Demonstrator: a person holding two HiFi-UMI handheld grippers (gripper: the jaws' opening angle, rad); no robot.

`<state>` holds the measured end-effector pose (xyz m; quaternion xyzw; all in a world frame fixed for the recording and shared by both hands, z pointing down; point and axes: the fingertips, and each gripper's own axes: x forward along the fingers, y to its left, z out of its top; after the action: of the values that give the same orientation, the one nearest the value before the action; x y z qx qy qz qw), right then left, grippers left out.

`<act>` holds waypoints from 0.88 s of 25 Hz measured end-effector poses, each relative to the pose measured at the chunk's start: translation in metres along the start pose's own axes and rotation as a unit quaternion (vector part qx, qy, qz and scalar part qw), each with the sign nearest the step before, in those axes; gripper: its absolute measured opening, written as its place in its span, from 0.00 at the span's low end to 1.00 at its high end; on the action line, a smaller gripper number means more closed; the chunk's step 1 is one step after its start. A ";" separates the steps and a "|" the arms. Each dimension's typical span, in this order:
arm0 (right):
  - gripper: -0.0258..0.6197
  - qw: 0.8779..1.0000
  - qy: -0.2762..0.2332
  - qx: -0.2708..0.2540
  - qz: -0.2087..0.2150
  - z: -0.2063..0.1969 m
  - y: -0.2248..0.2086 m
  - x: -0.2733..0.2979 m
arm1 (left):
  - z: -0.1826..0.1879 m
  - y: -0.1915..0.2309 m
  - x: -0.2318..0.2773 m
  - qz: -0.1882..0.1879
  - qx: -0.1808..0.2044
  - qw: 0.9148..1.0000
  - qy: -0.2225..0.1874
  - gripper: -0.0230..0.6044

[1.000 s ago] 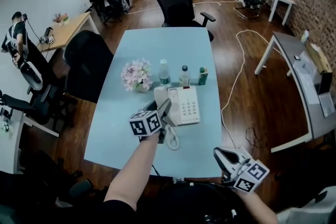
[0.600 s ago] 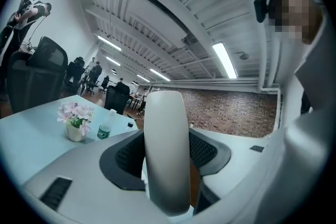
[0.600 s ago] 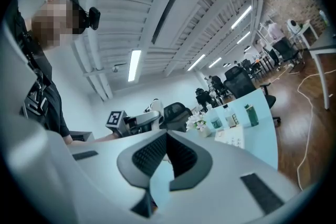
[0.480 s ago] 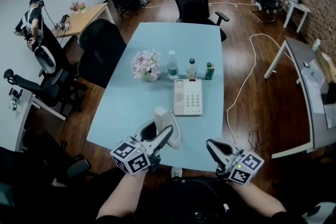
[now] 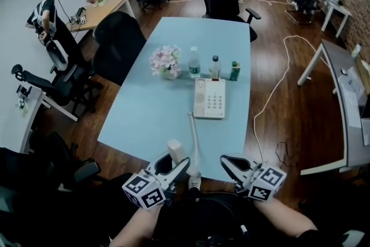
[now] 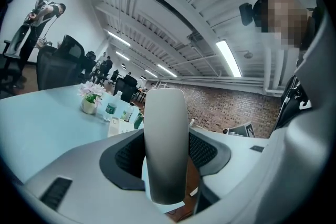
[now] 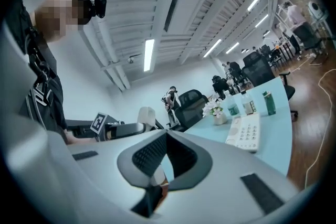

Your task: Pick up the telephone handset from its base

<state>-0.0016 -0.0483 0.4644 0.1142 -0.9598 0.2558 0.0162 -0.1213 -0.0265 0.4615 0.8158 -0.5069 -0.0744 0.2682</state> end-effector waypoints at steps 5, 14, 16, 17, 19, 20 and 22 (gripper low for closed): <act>0.07 1.000 0.006 0.009 0.004 -0.009 0.006 -0.007 | 0.004 -0.002 0.001 0.009 0.004 1.000 -0.006 0.41; 0.06 0.999 0.012 -0.032 -0.015 -0.011 0.008 -0.010 | 0.013 -0.010 0.016 -0.009 0.040 0.999 0.013 0.41; 0.06 0.999 0.008 -0.030 -0.017 -0.010 0.008 -0.012 | 0.012 -0.011 0.018 -0.012 0.041 0.999 0.020 0.41; 0.06 0.999 0.006 -0.028 -0.017 -0.010 0.010 -0.012 | 0.012 -0.011 0.018 -0.013 0.040 0.999 0.022 0.41; 0.06 1.000 0.005 -0.026 -0.014 -0.012 0.013 -0.012 | 0.011 -0.011 0.018 -0.015 0.035 0.999 0.022 0.41; 0.06 1.000 0.003 -0.026 -0.010 -0.013 0.015 -0.011 | 0.012 -0.011 0.018 -0.017 0.031 0.999 0.021 0.41; 0.06 1.000 -0.003 -0.029 0.000 -0.010 0.019 -0.009 | 0.013 -0.010 0.021 -0.019 0.020 0.999 0.018 0.41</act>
<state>0.0027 -0.0256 0.4634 0.1141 -0.9668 0.2280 0.0169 -0.1083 -0.0460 0.4486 0.8320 -0.4874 -0.0542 0.2592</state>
